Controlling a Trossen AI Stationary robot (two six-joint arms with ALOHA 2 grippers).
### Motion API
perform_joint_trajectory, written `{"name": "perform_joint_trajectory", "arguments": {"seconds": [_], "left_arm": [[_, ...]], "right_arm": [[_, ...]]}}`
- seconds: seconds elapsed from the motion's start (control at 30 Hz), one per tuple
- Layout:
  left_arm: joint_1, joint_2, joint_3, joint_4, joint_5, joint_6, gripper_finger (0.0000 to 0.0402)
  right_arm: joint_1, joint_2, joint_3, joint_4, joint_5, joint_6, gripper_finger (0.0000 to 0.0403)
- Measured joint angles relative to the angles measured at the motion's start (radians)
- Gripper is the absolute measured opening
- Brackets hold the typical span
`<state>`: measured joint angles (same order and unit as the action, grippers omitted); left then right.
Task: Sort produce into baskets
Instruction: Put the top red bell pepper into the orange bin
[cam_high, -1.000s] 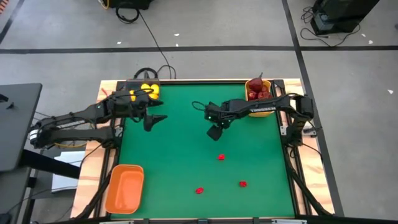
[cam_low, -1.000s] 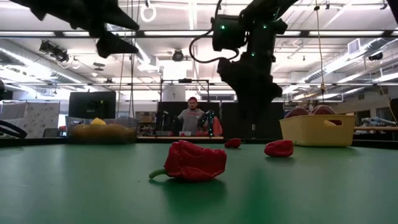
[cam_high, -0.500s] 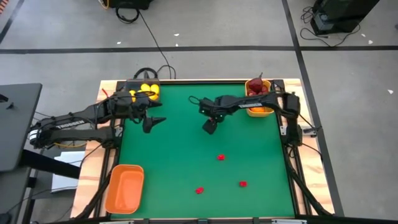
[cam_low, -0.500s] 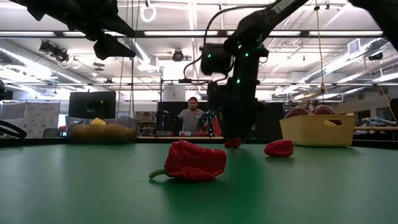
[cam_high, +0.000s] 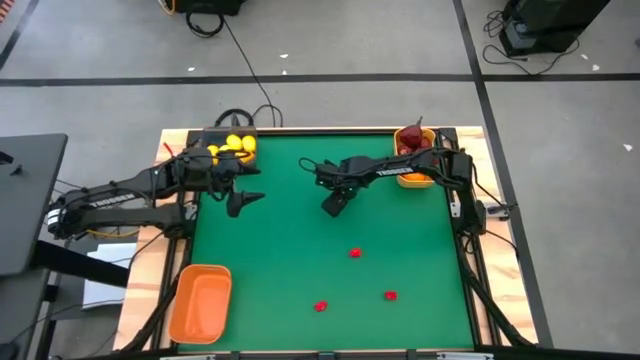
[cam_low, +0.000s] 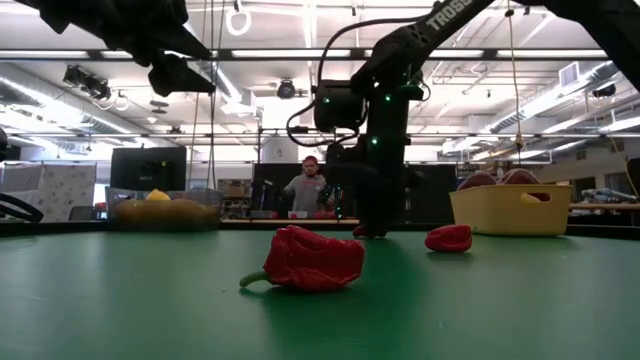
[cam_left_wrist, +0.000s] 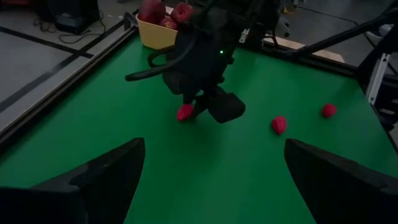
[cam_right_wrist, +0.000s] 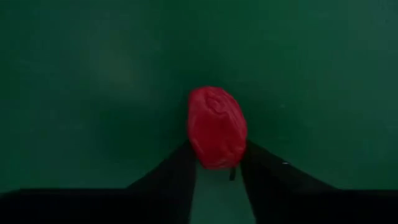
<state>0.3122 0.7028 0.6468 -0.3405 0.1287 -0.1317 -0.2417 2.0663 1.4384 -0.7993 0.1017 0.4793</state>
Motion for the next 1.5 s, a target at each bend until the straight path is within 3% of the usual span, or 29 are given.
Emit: {"name": "perform_joint_trajectory", "arguments": {"seconds": [0.17, 0.27, 0.37, 0.5, 0.63, 0.77, 0.93, 1.07, 1.23, 1.37, 1.5], "left_arm": [[0.0, -0.012, 0.0, -0.006, -0.014, 0.023, 0.0392], [0.0, -0.008, 0.0, -0.005, -0.023, 0.029, 0.039], [0.0, 0.011, 0.0, 0.0, -0.022, 0.041, 0.0362], [-0.001, 0.024, 0.0, -0.003, -0.013, 0.021, 0.0286], [-0.001, 0.023, 0.0, 0.019, 0.042, -0.003, 0.0224], [-0.001, 0.023, 0.0, 0.094, 0.083, -0.005, 0.0193], [-0.013, 0.022, 0.0, 0.16, 0.093, -0.017, 0.0189], [-0.013, 0.023, 0.0, 0.165, 0.092, -0.144, 0.0189], [-0.013, 0.023, 0.0, 0.157, 0.074, -0.247, 0.0192], [-0.013, 0.03, 0.0, 0.133, 0.007, -0.311, 0.0216], [-0.013, 0.048, 0.0, 0.133, 0.022, -0.323, 0.0236]], "right_arm": [[-0.001, -0.005, -0.001, 0.003, -0.004, 0.015, 0.0052], [0.003, -0.005, -0.001, 0.029, -0.036, 0.015, 0.002], [0.028, -0.005, -0.001, 0.094, -0.105, 0.016, 0.002], [0.082, -0.005, 0.021, 0.199, -0.174, 0.019, 0.0019], [0.131, -0.005, 0.108, 0.243, -0.173, 0.015, 0.0018], [0.163, -0.005, 0.225, 0.298, -0.147, -0.011, 0.0017], [0.172, -0.006, 0.367, 0.297, -0.116, -0.084, 0.0017], [0.18, -0.007, 0.44, 0.28, -0.055, -0.178, 0.0016], [0.191, -0.007, 0.472, 0.266, 0.03, -0.259, 0.0019], [0.193, -0.007, 0.478, 0.279, 0.043, -0.309, 0.002], [0.199, -0.007, 0.478, 0.289, 0.064, -0.326, 0.0021]]}}
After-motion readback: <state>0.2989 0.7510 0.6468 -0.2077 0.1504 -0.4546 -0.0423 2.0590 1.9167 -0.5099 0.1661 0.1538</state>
